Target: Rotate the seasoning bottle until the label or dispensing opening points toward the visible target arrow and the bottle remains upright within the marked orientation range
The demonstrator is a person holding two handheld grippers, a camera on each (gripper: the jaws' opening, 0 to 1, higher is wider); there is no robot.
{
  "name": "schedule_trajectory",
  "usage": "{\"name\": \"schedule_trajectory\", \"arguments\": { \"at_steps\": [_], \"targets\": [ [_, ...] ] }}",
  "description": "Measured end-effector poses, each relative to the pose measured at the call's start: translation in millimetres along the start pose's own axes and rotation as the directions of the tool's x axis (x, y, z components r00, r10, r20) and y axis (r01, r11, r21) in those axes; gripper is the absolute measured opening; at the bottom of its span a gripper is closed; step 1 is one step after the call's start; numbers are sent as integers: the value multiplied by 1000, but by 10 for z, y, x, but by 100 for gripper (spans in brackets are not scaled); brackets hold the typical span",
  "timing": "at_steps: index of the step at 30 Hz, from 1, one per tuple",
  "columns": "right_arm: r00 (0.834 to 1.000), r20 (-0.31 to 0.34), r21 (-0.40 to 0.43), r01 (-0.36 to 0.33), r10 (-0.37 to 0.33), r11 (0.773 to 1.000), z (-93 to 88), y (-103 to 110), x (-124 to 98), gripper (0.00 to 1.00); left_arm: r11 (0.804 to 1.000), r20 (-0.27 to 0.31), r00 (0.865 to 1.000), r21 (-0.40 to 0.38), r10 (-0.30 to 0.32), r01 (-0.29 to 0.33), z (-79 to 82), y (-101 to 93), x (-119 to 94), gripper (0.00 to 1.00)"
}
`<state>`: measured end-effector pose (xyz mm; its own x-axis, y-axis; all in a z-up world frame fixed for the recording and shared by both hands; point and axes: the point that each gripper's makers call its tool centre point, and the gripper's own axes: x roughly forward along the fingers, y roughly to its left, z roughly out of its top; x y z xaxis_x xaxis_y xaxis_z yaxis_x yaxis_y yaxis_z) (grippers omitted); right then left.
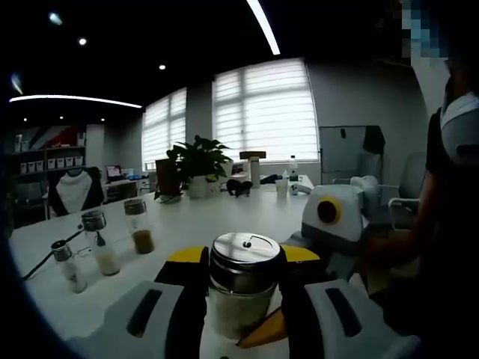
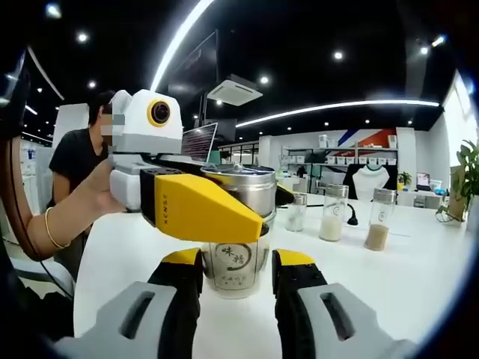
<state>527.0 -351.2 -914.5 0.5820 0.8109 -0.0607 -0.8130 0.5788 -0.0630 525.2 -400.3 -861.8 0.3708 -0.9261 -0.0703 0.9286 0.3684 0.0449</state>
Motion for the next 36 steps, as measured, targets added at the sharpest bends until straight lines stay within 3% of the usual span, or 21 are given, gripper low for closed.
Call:
{"name": "schedule_trajectory", "arguments": {
  "at_steps": [3, 6, 12, 19, 27, 32, 36],
  "targets": [
    [1000, 28, -16, 10, -9, 1000, 81, 1, -2, 37, 999, 35, 999, -28, -25, 27, 68, -1, -30, 38],
    [999, 43, -25, -3, 4, 1000, 121, 30, 12, 32, 999, 47, 998, -30, -28, 29, 110, 9, -42, 38],
    [998, 55, -15, -5, 6, 1000, 127, 27, 33, 31, 999, 19, 999, -6, -51, 51, 99, -24, -40, 38],
    [998, 63, 6, 26, -26, 1000, 122, -17, 25, 31, 999, 14, 999, 7, -32, 32, 94, -37, 9, 38],
    [992, 37, 30, 122, -123, 992, 56, -188, 10, 31, 995, -4, 995, 25, 96, -96, 50, 44, 97, 38],
    [985, 18, 28, 173, -174, 984, 24, -248, 16, 31, 975, 19, 975, -23, 223, -222, 43, 140, 143, 39],
    [982, 13, 28, 190, -191, 981, 15, -276, 12, 31, 960, 23, 960, -30, 279, -278, 40, 195, 157, 39]
  ]
}}
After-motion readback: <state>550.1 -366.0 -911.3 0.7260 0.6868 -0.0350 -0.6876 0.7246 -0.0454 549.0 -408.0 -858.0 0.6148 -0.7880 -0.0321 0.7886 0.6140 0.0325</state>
